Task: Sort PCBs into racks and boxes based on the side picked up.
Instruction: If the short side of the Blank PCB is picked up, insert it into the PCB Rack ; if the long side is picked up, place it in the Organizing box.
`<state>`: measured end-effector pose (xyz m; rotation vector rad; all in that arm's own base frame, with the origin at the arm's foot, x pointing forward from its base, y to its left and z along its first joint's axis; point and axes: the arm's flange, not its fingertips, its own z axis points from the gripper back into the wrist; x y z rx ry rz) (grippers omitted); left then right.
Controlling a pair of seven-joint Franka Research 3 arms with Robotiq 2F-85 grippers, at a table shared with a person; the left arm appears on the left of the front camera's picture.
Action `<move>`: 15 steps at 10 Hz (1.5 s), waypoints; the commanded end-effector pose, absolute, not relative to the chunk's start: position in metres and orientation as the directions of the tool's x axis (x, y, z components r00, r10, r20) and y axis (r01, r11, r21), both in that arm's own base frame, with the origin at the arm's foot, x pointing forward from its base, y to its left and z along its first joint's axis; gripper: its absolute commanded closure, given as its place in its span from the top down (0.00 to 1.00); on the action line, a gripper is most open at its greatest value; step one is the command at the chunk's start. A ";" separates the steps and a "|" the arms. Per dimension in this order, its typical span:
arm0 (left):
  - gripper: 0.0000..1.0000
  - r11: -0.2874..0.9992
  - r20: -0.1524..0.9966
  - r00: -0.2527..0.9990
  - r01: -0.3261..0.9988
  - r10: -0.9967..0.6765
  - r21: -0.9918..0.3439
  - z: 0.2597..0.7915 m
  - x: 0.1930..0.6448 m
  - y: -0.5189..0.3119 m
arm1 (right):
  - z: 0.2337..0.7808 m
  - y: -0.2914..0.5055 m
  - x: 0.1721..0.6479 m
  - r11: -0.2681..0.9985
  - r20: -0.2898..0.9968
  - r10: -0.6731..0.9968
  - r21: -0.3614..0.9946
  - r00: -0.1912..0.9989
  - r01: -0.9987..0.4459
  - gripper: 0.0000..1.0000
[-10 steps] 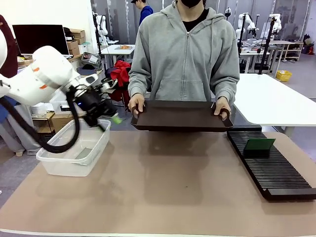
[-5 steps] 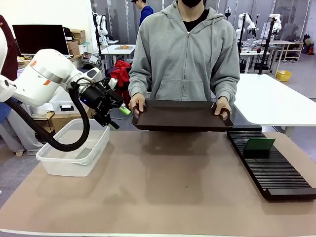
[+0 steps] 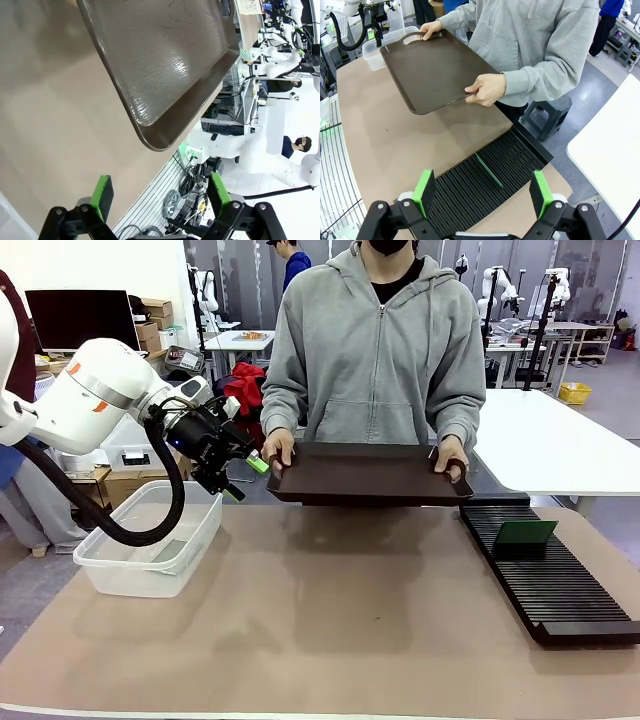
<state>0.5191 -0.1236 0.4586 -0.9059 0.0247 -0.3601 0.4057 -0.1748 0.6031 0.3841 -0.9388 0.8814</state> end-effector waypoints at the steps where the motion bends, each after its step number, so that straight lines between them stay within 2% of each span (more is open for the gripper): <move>1: 1.00 0.583 0.122 0.942 0.292 -0.313 -0.758 0.458 0.515 -0.124 | 0.603 -0.174 0.407 0.607 0.825 0.484 -0.076 0.292 -0.791 1.00; 8: 1.00 0.561 0.130 0.940 0.295 -0.316 -0.773 0.459 0.519 -0.124 | 0.603 -0.174 0.407 0.607 0.825 0.484 -0.076 0.292 -0.791 1.00; 9: 1.00 0.578 0.197 0.916 0.377 -0.350 -0.723 0.460 0.521 -0.107 | 0.603 -0.174 0.407 0.607 0.825 0.484 -0.076 0.292 -0.791 1.00; 15: 1.00 0.603 0.490 0.804 0.584 -0.337 -0.544 0.500 0.567 0.019 | 0.603 -0.174 0.407 0.607 0.825 0.484 -0.076 0.292 -0.791 1.00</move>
